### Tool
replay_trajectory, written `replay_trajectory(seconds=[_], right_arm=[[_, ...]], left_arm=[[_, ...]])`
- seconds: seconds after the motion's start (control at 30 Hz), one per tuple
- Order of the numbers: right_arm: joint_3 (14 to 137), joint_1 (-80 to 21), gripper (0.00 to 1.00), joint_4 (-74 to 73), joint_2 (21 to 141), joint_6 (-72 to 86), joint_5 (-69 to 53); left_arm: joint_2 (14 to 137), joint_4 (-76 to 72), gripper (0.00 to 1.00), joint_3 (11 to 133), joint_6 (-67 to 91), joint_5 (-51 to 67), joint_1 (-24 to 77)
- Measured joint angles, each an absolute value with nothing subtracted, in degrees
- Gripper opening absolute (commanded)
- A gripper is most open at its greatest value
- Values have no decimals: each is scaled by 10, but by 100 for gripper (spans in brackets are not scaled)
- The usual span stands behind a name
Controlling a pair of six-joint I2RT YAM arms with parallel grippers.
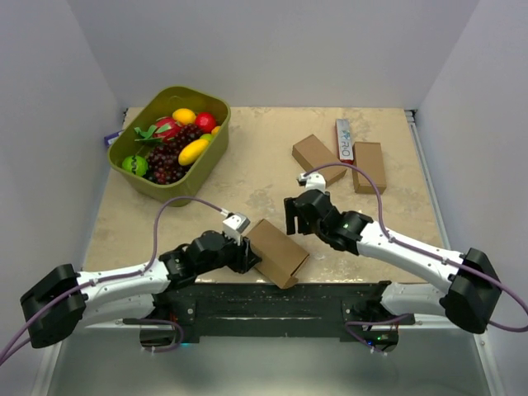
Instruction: Fold the paper box
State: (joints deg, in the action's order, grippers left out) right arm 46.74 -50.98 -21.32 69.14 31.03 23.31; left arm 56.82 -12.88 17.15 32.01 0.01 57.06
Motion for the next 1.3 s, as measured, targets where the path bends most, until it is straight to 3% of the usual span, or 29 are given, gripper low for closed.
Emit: replay_trajectory(seconds=[0.2, 0.23, 0.47, 0.63, 0.9, 1.3], right_arm=[[471, -510, 82, -241, 659, 297, 199], [472, -510, 89, -244, 649, 289, 180], [466, -532, 98, -251, 613, 250, 125], [465, -619, 99, -255, 624, 244, 158], [488, -733, 99, -261, 759, 242, 269], [546, -789, 99, -261, 837, 241, 340]], left_arm=[[573, -172, 47, 148, 338, 9, 570], [575, -176, 48, 148, 338, 8, 570], [572, -169, 52, 187, 322, 21, 519], [523, -152, 56, 190, 314, 32, 435], [487, -106, 57, 187, 304, 46, 398], [474, -91, 57, 169, 304, 57, 376]])
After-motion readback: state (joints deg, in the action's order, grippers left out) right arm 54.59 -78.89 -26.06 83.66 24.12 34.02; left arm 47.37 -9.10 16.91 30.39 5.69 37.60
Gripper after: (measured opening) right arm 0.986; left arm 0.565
